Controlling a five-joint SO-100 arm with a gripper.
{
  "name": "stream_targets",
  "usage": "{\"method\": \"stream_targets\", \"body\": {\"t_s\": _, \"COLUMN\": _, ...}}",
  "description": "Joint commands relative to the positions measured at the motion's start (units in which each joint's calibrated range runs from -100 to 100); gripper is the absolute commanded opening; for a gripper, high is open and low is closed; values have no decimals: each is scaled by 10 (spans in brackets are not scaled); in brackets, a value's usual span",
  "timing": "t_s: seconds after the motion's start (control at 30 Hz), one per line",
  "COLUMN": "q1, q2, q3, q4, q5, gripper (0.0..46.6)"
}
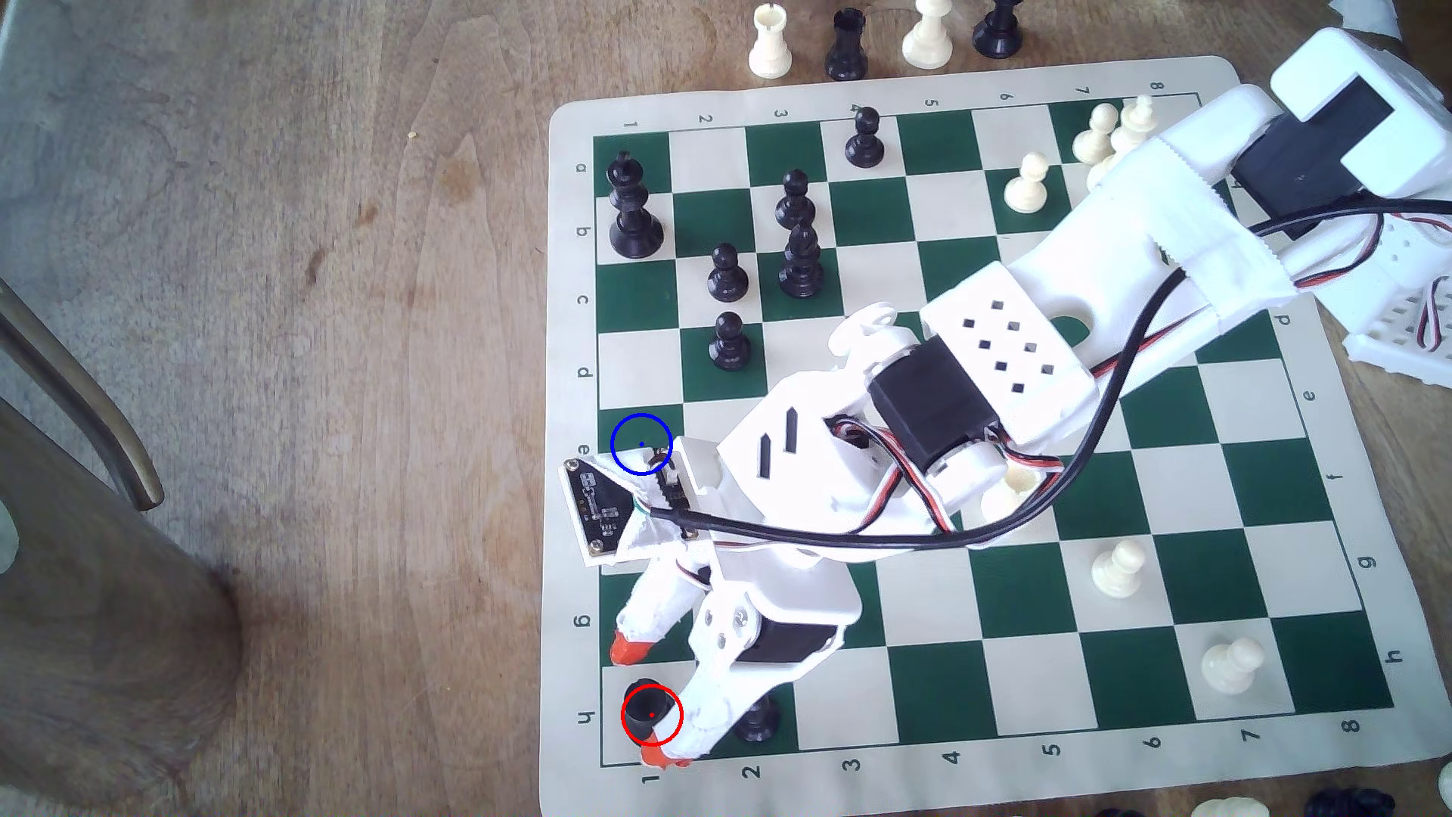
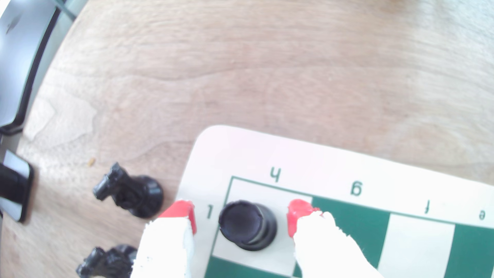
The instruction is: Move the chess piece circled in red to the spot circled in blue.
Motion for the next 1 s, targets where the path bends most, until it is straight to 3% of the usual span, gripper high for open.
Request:
{"method": "stream_targets", "body": {"t_s": 0.0, "q1": -3, "q2": -20, "q3": -49, "q4": -16, "q5": -3, "gripper": 185}}
{"method": "stream_targets", "body": {"t_s": 0.53, "q1": -3, "q2": -8, "q3": -47, "q4": -25, "q5": -8, "gripper": 172}}
{"method": "stream_targets", "body": {"t_s": 0.97, "q1": -13, "q2": -12, "q3": -44, "q4": -27, "q5": -8, "gripper": 125}}
